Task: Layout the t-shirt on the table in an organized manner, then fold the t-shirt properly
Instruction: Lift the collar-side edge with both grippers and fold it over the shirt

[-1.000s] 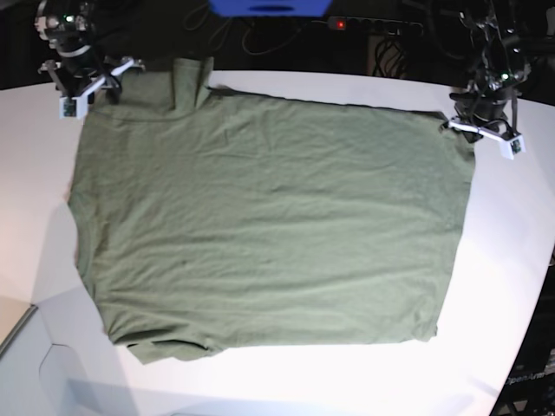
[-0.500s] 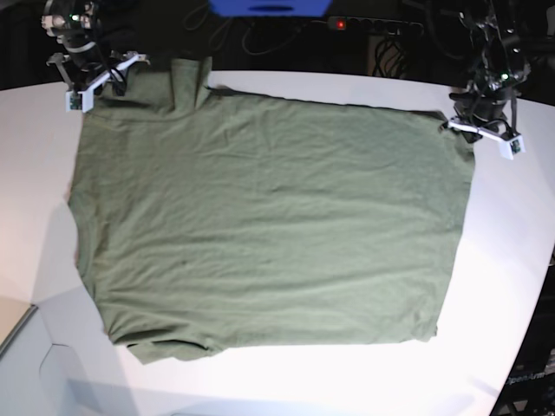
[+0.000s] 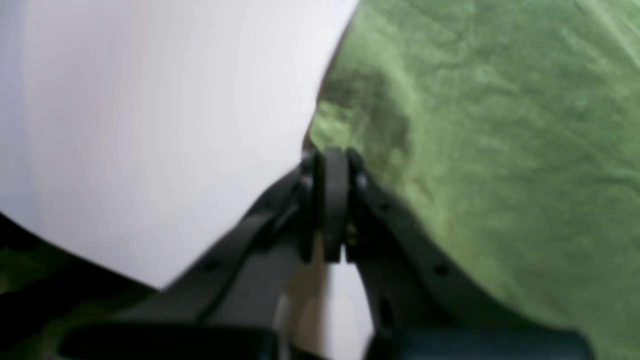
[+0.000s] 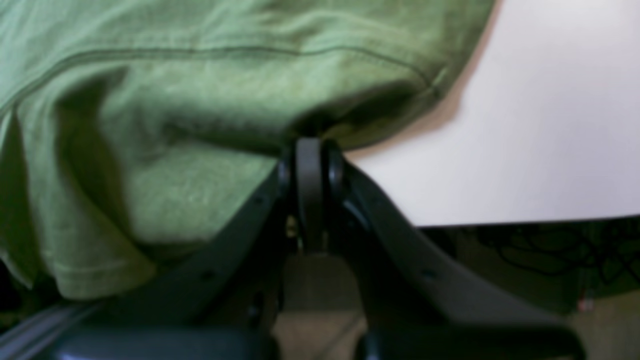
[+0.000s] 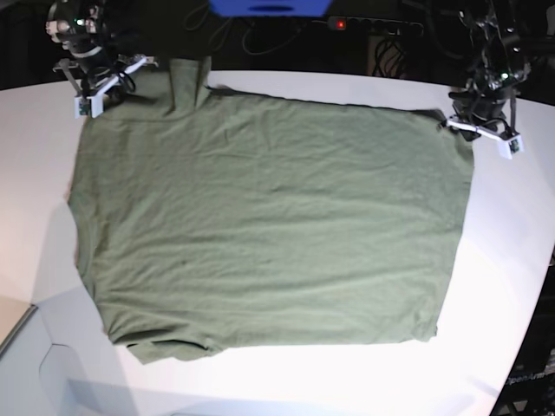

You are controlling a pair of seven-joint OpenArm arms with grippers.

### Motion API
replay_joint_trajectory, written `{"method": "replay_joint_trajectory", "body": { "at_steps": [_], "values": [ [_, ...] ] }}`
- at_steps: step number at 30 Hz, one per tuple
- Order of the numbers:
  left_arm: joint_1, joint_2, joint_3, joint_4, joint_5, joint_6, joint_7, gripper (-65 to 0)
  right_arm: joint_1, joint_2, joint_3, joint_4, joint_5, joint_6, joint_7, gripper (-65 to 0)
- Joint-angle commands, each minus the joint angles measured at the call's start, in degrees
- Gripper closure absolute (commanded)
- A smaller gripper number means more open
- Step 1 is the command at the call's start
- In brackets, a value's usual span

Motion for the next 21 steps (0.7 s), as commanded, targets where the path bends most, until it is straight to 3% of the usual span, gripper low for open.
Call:
{"method": "replay_joint_trajectory", "body": {
  "at_steps": [1, 5, 16, 21],
  "values": [
    [0.52, -0.14, -0.18, 1.88, -0.26, -0.12, 0.51, 0.0, -0.15, 0.05, 1.06, 2.88, 0.42, 0.04, 0.96, 0.0],
    [0.35, -0.14, -0.18, 5.75, -0.26, -0.12, 0.86, 0.0, 1.78, 0.05, 1.94, 7.80, 0.33, 0.04, 0.52, 0.0],
    [-5.10, -0.14, -0.18, 7.68, -0.18, -0.12, 1.03, 0.0, 10.31, 0.40, 1.94, 7.71, 0.15, 0.04, 0.35, 0.0],
    [-8.09, -0.05, -0.18, 7.68, -0.09, -0.12, 1.03, 0.0, 15.58, 1.98, 1.94, 5.16, 0.06, 0.04, -3.87, 0.0]
  ]
}}
